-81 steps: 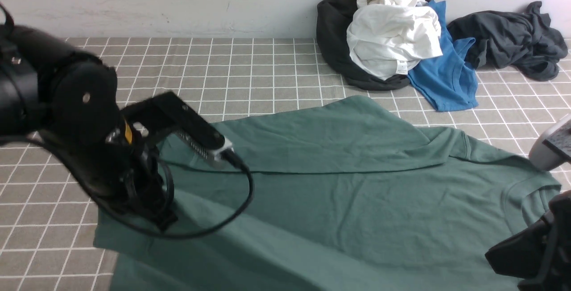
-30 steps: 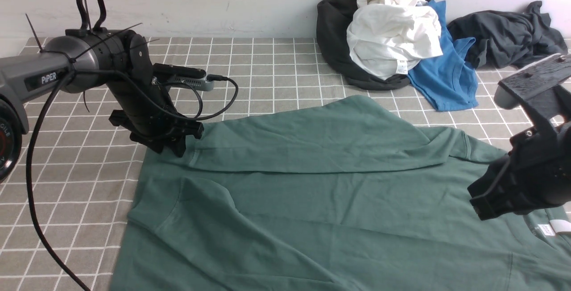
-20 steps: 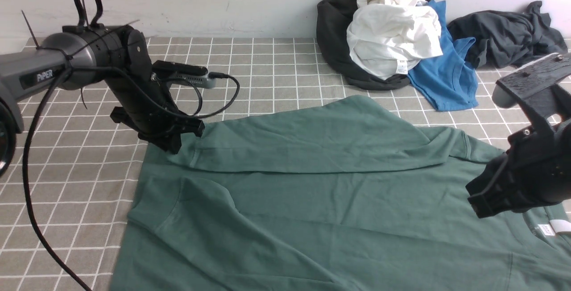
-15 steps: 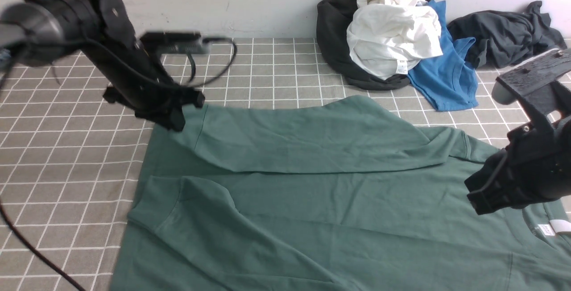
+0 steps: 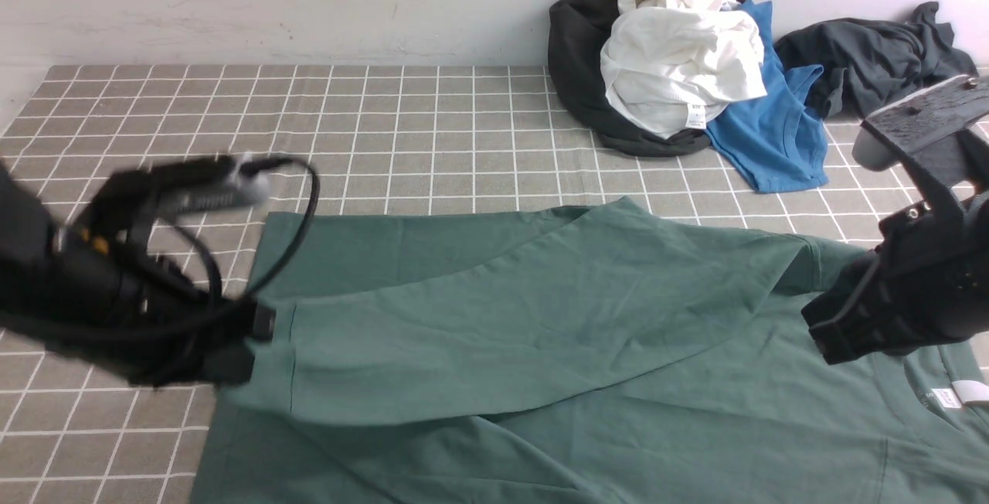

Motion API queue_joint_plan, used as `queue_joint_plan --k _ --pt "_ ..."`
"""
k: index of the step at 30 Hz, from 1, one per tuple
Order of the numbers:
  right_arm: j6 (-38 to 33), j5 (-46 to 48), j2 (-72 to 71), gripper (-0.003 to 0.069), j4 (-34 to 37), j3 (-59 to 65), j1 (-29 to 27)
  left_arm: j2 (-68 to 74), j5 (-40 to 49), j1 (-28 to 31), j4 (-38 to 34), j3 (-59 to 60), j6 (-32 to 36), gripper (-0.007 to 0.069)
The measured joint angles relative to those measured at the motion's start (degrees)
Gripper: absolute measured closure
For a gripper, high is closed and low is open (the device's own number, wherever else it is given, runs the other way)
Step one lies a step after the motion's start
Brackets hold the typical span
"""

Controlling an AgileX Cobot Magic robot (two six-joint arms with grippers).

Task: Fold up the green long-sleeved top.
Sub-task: Use the left arm to drag and drop the cuff onto the cuff closest to the left arm, then use both arms simultaneously to clamp the lower edge of the clothing fabric

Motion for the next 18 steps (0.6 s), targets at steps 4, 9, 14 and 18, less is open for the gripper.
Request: queue_joint_plan --k 4,9,14,18 --pt "0.0 2.0 0.0 0.0673 0.2 0.0 0.0 -0.4 -2.3 0.0 -0.4 5.5 0.7 0.0585" --pt "0.0 6.5 -1.1 0.0673 0.5 0.0 0.0 -0.4 -3.3 0.0 1.3 8.2 3.3 0.0436" --pt "0.0 12.3 -5.7 0.0673 2.2 0.0 0.0 -1.0 -0.7 -0.4 3.3 7.6 5.0 0.0234" --pt "0.0 16.5 -10.2 0.0673 4.4 0.0 0.4 -2.9 3.0 -7.8 3.5 7.3 10.5 0.0155"
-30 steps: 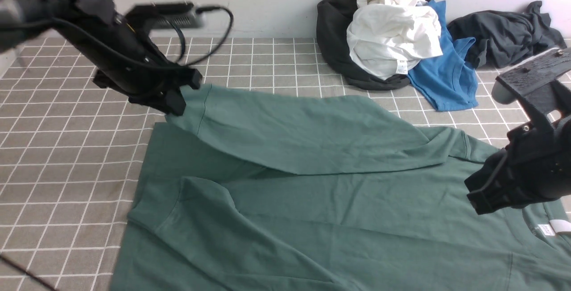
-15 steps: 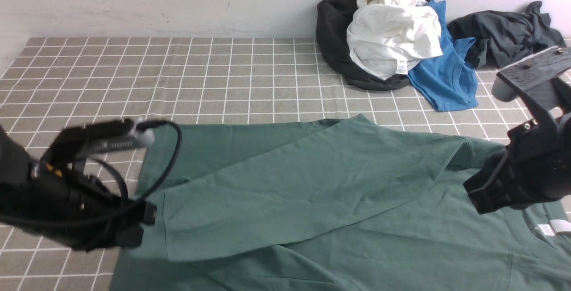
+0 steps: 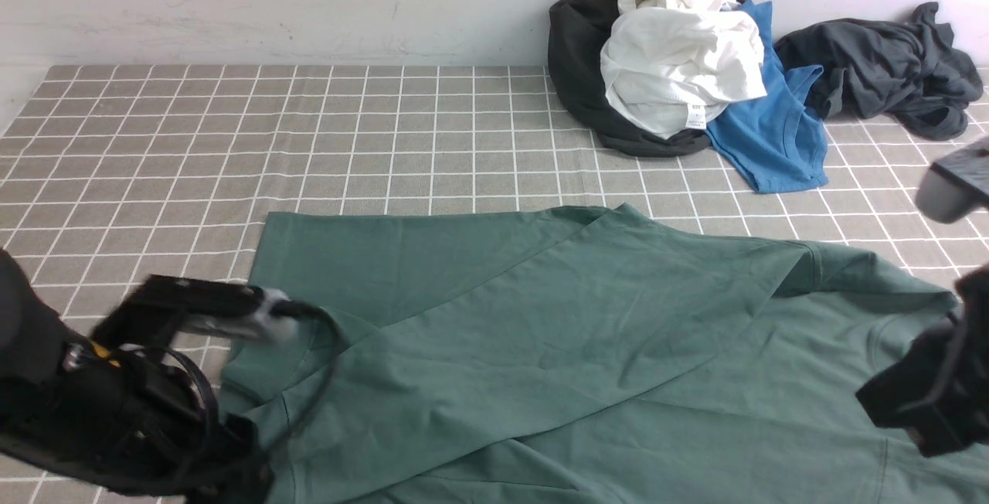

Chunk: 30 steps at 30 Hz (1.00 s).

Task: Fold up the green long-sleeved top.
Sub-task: Use both arms simultaneously to clamp the lower edge of the clothing fabric

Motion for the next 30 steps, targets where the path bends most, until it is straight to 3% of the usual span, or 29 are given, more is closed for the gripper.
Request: queue_joint_plan --k 5,8,10,17,30 --pt "0.0 0.6 -4.0 0.0673 0.8 0.0 3.8 -0.5 4.3 -15.9 4.0 0.2 6.1 0.0146" --pt "-0.3 0.9 -6.2 0.0673 0.9 0.0 6.7 -0.2 5.8 -27.5 10.9 3.0 7.7 0.0146" --pt "-0.8 1.0 -6.7 0.0673 1.0 0.0 7.4 0.4 5.8 -31.5 14.5 5.2 7.7 0.0146" --pt "-1.3 1.0 -6.7 0.0673 0.3 0.0 7.6 2.5 2.4 -34.5 17.0 10.6 7.7 0.0146" --pt "-1.5 1.0 -6.7 0.0673 -0.5 0.0 7.6 2.9 1.2 -34.6 12.2 11.4 13.0 0.0146"
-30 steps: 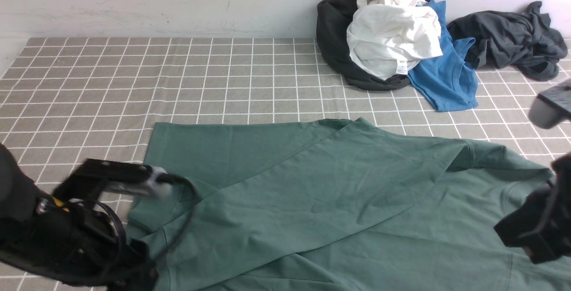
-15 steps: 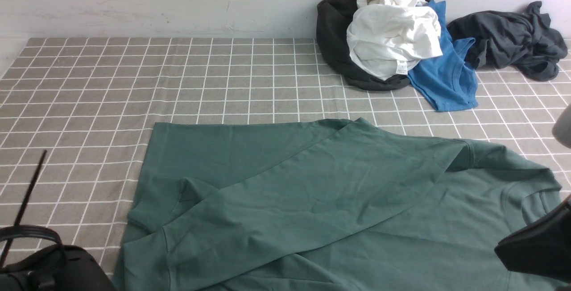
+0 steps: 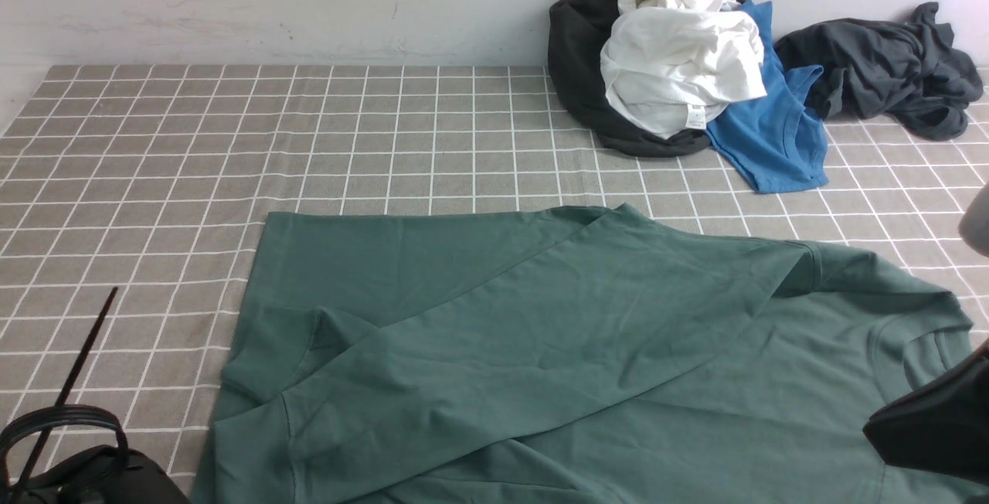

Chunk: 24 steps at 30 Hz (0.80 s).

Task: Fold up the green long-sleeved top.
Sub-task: Use both arms simultaneously to clamp the lower edge of the clothing fabric

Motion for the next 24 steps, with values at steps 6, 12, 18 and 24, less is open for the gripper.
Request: queue_joint_plan --k 6,12,18,24 --pt "0.0 0.0 0.0 0.0673 0.0 0.0 0.0 -0.4 -2.1 -1.7 1.6 2.2 0.5 0.0146" --pt "0.0 0.0 0.0 0.0673 0.1 0.0 0.0 -0.5 -2.3 -3.5 4.8 2.3 -1.4 0.0146" --pt "-0.1 0.0 0.0 0.0673 0.1 0.0 0.0 -0.3 -3.3 -3.5 11.6 2.1 -10.7 0.0206" --pt "-0.1 0.0 0.0 0.0673 0.2 0.0 0.0 -0.1 -3.3 -3.5 17.1 -0.1 -17.3 0.0274"
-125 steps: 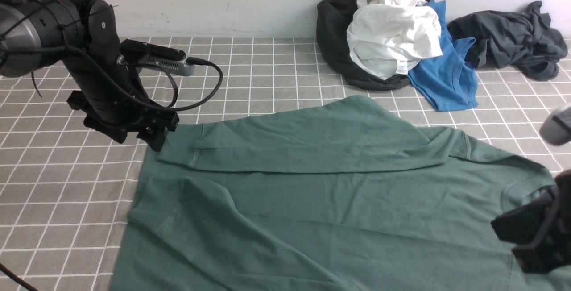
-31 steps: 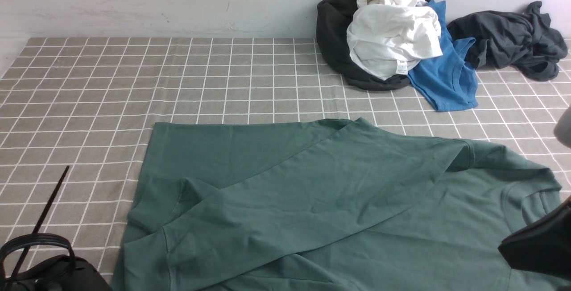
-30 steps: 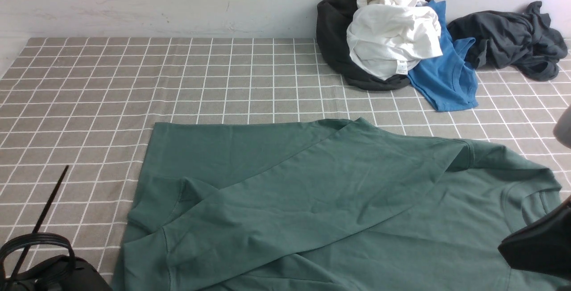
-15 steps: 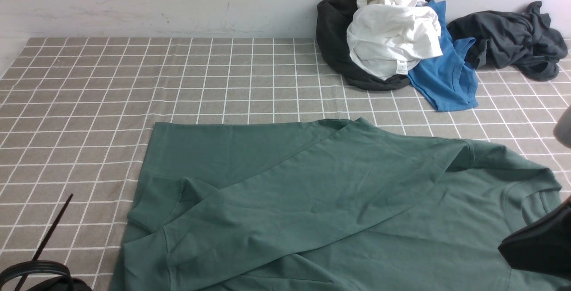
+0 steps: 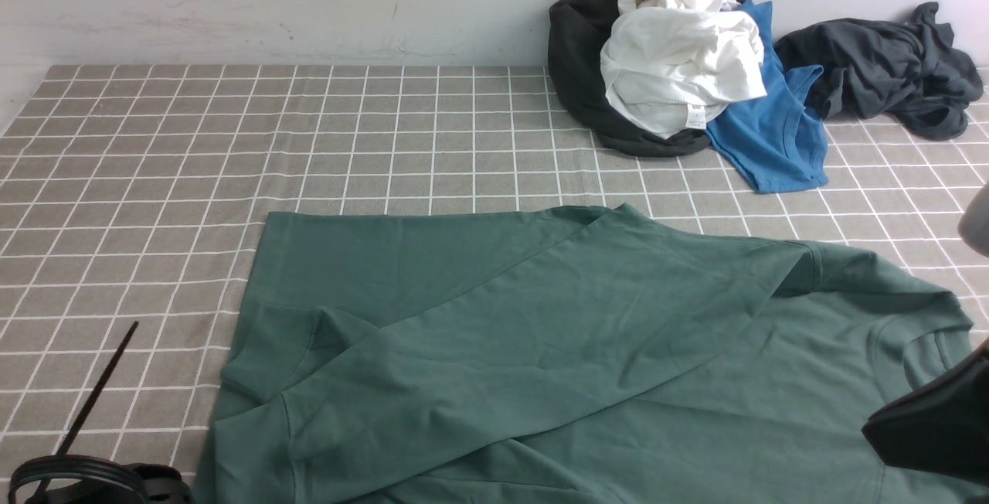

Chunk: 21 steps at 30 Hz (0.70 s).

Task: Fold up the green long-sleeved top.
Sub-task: Use both arms simultaneously to clamp the lower edge of the clothing fabric

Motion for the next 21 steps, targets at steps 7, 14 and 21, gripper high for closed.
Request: queue_joint_plan --k 7,14,21 --pt "0.0 0.0 0.0 0.0673 0.0 0.0 0.0 0.1 0.1 0.0 0.9 -0.1 -0.9 0.0346" --pt "0.0 0.0 0.0 0.0673 0.0 0.0 0.0 0.1 0.7 0.0 0.9 -0.1 -0.9 0.0561" --pt "-2.4 -0.1 0.0 0.0673 -0.6 0.2 0.0 -0.5 6.1 0.0 0.9 -1.2 -0.3 0.0622"
